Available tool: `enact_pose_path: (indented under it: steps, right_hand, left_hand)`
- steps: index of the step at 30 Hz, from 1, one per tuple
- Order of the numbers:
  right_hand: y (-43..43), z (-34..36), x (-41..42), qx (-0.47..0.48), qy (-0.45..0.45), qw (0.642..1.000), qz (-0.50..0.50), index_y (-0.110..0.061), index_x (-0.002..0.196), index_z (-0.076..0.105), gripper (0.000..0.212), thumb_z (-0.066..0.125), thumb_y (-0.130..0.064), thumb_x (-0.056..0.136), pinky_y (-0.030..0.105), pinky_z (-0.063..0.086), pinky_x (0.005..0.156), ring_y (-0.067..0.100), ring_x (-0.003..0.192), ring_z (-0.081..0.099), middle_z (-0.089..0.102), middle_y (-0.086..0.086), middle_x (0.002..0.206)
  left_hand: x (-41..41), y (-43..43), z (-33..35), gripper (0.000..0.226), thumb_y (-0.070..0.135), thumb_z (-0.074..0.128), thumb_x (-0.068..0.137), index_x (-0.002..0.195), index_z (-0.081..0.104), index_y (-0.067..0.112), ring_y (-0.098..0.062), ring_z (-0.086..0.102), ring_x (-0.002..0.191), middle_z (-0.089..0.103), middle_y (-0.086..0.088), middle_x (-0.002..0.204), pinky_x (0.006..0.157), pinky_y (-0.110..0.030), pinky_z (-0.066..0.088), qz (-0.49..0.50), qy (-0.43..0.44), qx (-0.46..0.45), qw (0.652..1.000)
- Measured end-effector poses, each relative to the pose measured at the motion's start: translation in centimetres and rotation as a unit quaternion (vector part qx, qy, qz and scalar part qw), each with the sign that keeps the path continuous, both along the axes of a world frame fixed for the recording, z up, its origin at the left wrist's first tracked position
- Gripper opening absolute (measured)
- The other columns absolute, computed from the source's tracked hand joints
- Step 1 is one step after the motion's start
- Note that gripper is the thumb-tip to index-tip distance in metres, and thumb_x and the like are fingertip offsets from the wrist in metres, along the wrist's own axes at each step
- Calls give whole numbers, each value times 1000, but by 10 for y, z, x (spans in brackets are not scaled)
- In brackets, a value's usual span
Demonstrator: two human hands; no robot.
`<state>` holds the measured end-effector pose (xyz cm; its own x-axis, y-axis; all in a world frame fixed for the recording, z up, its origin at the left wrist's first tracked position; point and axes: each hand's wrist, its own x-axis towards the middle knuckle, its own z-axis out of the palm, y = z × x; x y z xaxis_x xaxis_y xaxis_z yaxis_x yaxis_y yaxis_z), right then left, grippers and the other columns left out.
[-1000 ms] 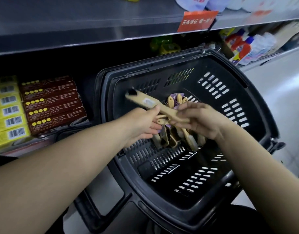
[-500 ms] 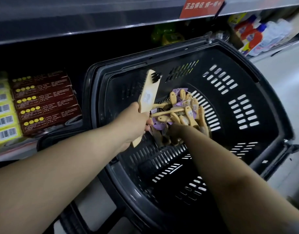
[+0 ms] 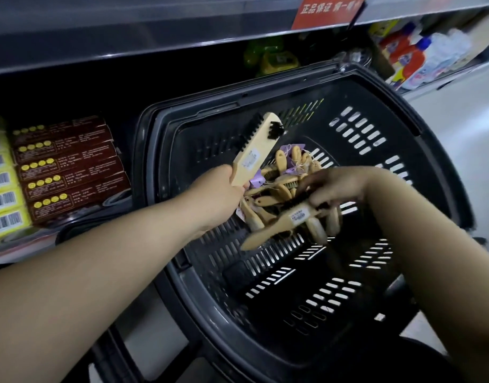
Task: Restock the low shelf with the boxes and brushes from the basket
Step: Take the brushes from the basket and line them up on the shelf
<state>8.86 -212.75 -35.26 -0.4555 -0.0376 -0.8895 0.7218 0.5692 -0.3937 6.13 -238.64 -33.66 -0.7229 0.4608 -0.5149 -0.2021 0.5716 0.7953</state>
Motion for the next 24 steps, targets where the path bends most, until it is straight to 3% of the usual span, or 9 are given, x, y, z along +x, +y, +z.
enact_pose_path:
  steps: [3,6,9,13,15,17,18,21,24]
  right_hand:
    - [-1,35,9,-88,77,991,-57,-5,110,59,26,52,5,88,23,56,69,16,87,69,66,7,95]
    - [-12,48,10,-143,137,976,-89,2,107,59,20,46,4,90,21,58,67,14,84,69,69,4,84]
    - [-24,43,2,-149,181,960,-153,-3,92,60,18,43,2,93,16,55,55,11,73,67,68,8,83]
    - [-35,30,-8,-187,220,935,-204,-4,94,60,17,47,-15,94,19,55,59,15,77,67,71,6,83]
    - [-33,20,-13,-230,238,907,-262,-6,105,60,37,51,-39,91,26,57,72,23,91,68,69,10,98]
    - [-27,-5,-18,-147,242,915,-287,-10,108,60,47,47,-51,91,35,56,82,25,97,66,64,14,113]
    - [-25,-22,-20,-37,237,936,-259,-11,111,59,46,45,-51,93,38,54,88,26,101,64,61,16,120]
    - [-19,-76,-13,265,143,953,12,-13,133,44,49,50,-40,93,41,39,104,30,125,45,44,14,139]
    - [-23,-116,0,317,104,938,90,-17,143,26,58,51,-28,93,44,35,105,32,129,39,29,14,148]
  left_hand:
    - [3,0,2,22,17,45,96,115,57,18,-5,46,61,56,6,81,46,-16,31,-65,-3,-3,998]
    - [9,2,5,24,19,46,97,121,52,20,-10,63,86,67,2,105,67,-21,48,-85,-87,57,991]
    - [12,1,9,24,28,39,100,121,49,25,-16,70,85,72,0,96,77,-31,56,-84,-141,98,982]
    - [11,-2,8,24,23,52,95,119,46,24,-8,68,71,70,-1,93,63,-23,56,-54,-129,101,985]
    - [10,-3,3,36,13,63,88,119,47,23,-8,68,74,68,1,95,64,-24,58,-28,-107,89,990]
    - [8,-3,0,39,8,68,83,115,51,22,-18,67,86,67,-2,98,80,-37,57,6,-97,70,993]
    - [7,-3,0,34,8,70,81,109,54,21,-21,67,89,68,-4,97,84,-43,55,20,-98,64,993]
    - [4,-2,-2,21,11,71,80,96,61,19,-19,69,77,71,-4,84,82,-45,56,46,-108,59,991]
    - [4,-3,-4,16,12,71,78,91,65,18,-16,68,71,71,-1,76,82,-44,57,56,-119,74,989]
